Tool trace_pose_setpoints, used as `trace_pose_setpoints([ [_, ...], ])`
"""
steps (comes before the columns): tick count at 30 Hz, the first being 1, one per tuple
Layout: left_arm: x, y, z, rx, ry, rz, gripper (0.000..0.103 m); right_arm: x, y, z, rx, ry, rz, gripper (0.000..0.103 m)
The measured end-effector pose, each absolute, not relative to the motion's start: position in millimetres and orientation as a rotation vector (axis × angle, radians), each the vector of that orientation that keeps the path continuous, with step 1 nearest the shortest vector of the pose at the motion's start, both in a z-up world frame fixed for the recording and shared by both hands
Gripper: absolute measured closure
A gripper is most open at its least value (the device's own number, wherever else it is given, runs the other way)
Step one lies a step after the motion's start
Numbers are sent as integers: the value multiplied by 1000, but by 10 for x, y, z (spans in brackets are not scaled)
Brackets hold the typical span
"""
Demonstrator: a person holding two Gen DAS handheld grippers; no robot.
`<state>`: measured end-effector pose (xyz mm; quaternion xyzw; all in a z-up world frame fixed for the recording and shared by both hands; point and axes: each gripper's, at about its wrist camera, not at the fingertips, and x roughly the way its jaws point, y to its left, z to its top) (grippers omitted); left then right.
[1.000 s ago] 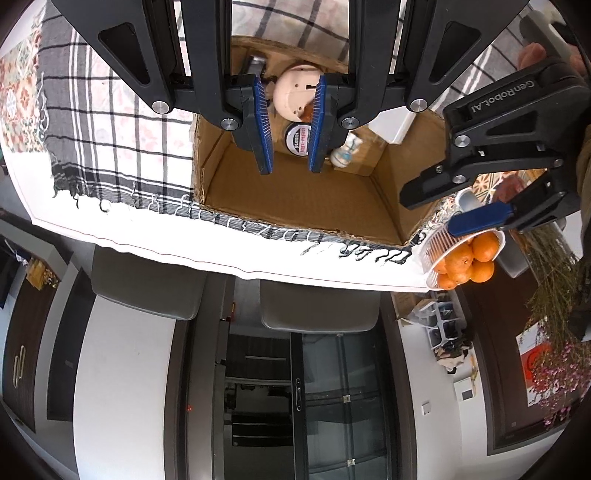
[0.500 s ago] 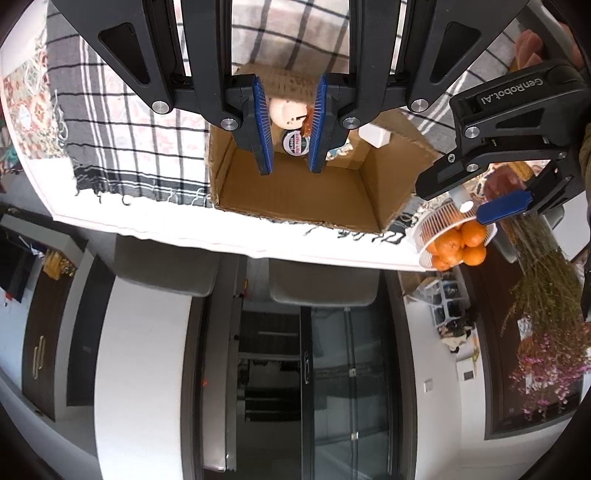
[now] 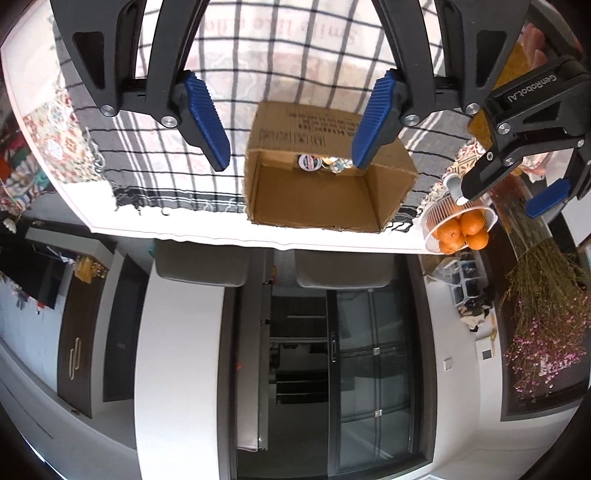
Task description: Organize rigid objects
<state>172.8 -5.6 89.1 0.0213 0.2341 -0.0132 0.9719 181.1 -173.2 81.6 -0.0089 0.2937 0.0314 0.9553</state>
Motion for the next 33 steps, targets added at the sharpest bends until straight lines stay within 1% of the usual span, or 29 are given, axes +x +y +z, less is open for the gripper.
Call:
trace_pose_setpoints([
  [5,1493,-66,866,37,463,-54,0,1487,-1757,856,-12,569,30,28],
  [12,1164,-41,850,47,432,-31,0,1114,-1784,855,14,514,-20,26],
  [21,847,-47,801,55,407,-13,0,825,-1823,786,37,494,-45,26],
  [33,663,13,706,42,409,1,0,639,-1813,654,56,502,-56,26],
])
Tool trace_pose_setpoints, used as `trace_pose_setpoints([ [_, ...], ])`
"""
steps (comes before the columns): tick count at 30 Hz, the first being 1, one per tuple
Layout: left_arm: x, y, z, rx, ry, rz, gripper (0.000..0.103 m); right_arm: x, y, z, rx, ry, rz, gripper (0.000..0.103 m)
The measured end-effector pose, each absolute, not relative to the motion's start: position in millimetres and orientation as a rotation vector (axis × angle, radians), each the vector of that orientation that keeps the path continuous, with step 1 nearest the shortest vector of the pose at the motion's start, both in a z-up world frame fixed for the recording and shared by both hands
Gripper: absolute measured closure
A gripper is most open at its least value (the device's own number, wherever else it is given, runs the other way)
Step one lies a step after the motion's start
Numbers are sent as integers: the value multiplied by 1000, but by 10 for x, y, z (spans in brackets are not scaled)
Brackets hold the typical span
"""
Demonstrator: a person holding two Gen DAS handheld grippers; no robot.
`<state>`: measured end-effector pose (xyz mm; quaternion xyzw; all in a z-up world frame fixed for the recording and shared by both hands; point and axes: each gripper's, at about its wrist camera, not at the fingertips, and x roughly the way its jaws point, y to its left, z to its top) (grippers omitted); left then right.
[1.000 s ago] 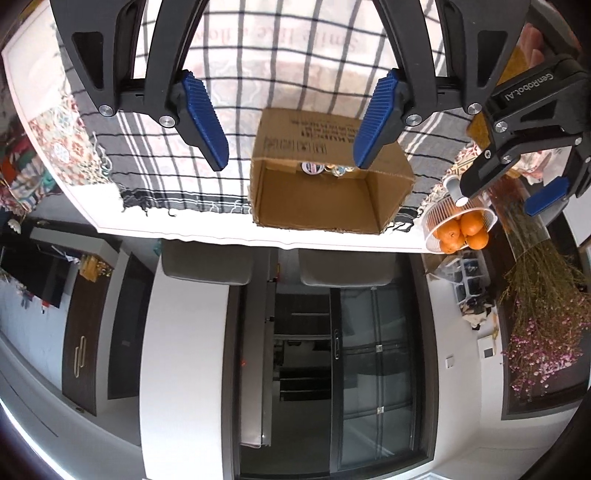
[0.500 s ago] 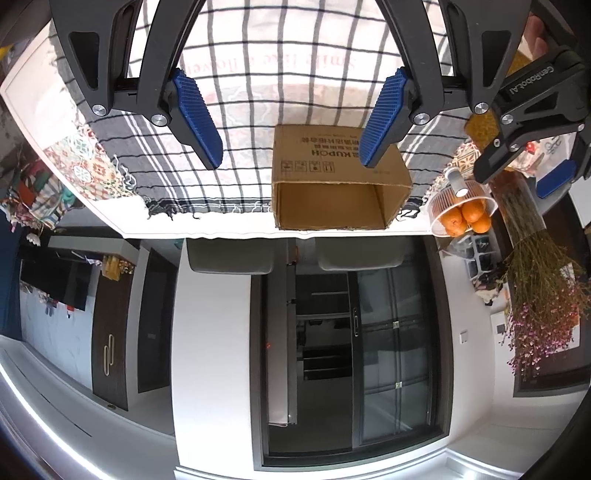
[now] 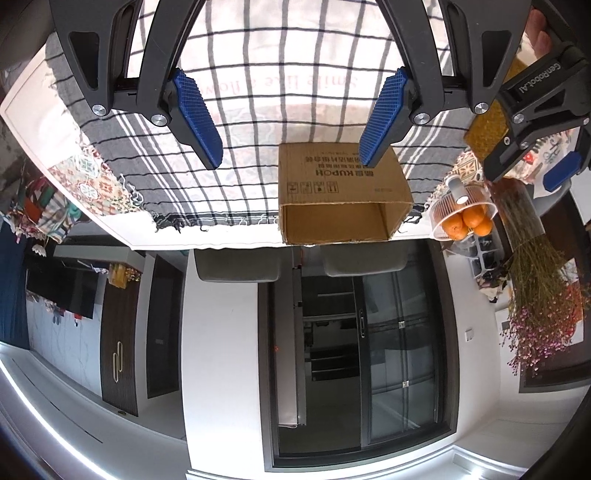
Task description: Organize rigid objects
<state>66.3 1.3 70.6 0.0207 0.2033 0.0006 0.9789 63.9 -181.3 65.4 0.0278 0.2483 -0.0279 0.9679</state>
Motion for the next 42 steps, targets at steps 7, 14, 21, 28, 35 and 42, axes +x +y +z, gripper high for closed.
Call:
trace_pose_setpoints([
  [7,631,39,708,29,412,-4,0,638,-1796,595,80,517,-42,26],
  [14,612,26,701,27,407,-9,0,627,-1834,572,105,522,-41,26],
  [21,593,4,691,32,407,-11,0,613,-1843,570,100,517,-56,26],
  [28,578,-6,698,39,400,-7,0,609,-1871,551,108,522,-56,26],
  [35,579,-13,691,38,403,-9,0,616,-1874,538,111,526,-55,26],
  [42,578,-3,686,35,407,-9,0,612,-1860,512,113,531,-52,26],
])
